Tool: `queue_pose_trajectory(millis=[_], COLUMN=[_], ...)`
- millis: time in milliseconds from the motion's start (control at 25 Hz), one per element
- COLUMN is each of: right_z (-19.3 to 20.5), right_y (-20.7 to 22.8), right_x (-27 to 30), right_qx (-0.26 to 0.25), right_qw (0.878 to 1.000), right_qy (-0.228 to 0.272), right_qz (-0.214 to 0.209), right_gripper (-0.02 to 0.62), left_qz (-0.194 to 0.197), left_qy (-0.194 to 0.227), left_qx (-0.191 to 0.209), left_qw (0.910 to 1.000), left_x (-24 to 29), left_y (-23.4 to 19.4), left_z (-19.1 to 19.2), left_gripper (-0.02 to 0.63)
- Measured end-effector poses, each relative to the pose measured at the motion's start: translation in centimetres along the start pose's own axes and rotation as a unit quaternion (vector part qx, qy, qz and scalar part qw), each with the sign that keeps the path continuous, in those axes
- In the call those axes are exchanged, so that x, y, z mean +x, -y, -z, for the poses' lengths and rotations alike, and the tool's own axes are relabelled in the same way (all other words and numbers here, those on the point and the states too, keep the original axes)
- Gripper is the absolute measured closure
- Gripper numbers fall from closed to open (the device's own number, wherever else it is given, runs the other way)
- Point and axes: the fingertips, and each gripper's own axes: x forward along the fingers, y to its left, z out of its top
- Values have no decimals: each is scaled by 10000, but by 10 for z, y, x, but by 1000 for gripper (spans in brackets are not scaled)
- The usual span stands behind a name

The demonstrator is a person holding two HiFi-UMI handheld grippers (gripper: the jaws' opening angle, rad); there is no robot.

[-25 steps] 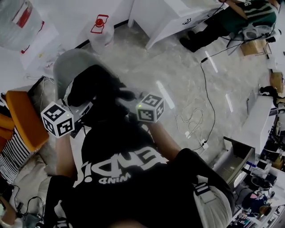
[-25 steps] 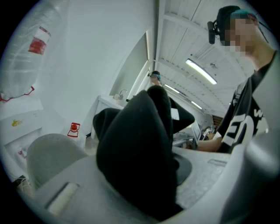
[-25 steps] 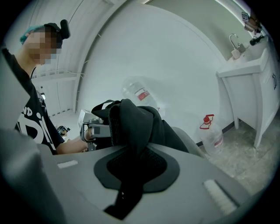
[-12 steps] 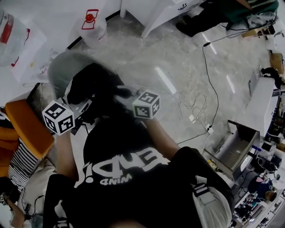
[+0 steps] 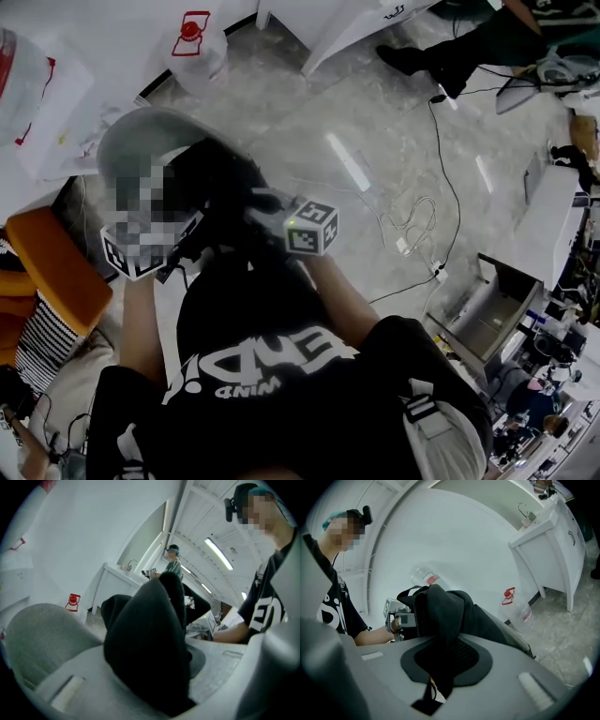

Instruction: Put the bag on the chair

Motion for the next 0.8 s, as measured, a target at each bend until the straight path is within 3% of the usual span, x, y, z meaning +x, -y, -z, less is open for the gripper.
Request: queue_pose_trajectory(millis=[800], right_z=[24], right_y=[82], right_x=[37], right_qx=[526], right_qw=[9975], right_qy=[-202], right_qz=[437], right_gripper=[554], left_qz=[123], left_qy=[-416], left_qx=[-390], left_qw=[9983], left_x=[47], left_y=[-78], left_z=[33], left_gripper=[531])
